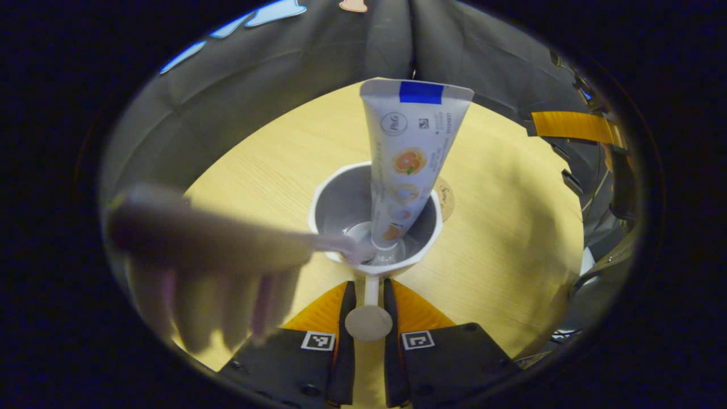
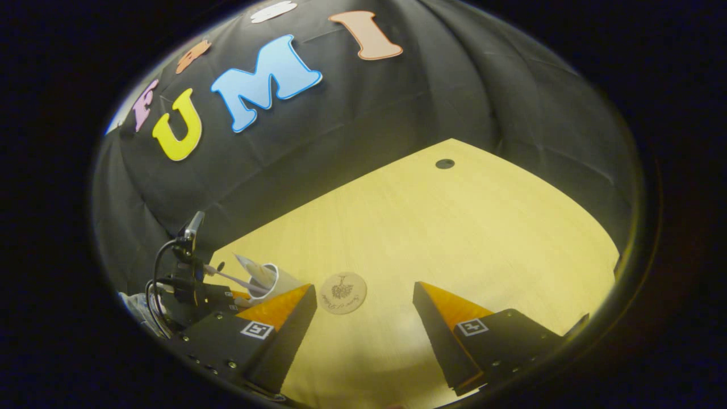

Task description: Put the toothbrush and toothpaste on the desktop into the cup, then pick up the cup and place it on the coaster on the desktop.

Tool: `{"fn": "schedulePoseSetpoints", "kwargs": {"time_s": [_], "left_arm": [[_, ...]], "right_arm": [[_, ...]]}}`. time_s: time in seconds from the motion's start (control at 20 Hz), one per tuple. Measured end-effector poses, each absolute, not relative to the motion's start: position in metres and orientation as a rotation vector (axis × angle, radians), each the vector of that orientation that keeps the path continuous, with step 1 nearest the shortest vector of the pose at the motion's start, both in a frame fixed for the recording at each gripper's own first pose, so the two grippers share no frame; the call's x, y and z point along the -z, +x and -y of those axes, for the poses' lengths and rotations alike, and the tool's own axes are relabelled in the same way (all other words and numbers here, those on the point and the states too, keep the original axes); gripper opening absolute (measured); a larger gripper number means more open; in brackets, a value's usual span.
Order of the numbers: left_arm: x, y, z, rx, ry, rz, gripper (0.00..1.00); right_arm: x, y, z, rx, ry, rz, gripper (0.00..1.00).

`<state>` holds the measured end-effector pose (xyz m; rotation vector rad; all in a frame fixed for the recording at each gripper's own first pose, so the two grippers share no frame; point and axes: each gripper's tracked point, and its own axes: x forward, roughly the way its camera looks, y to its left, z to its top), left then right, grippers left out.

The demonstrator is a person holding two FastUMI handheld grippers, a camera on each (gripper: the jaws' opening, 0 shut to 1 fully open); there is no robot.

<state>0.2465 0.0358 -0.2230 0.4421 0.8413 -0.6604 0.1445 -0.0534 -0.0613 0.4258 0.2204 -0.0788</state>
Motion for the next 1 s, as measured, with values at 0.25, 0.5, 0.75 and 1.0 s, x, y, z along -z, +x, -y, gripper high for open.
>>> {"fn": "schedulePoseSetpoints", "kwargs": {"time_s": [0.25,0.5,0.75,1.0], "left_arm": [[0.224,0.247,-0.032,0.63,0.421,-0.807,0.19],[0.215,0.255,-0.029,0.598,0.418,-0.753,0.13],[0.205,0.256,-0.026,0.617,0.413,-0.74,0.13],[0.19,0.26,-0.021,0.659,0.421,-0.717,0.13]], "right_arm": [[0.063,0.143,0.057,0.087,0.431,-0.221,1.0],[0.068,0.142,0.059,0.092,0.443,-0.227,1.0],[0.068,0.139,0.062,0.095,0.445,-0.222,0.99],[0.068,0.134,0.073,0.107,0.45,-0.214,1.0]]}}
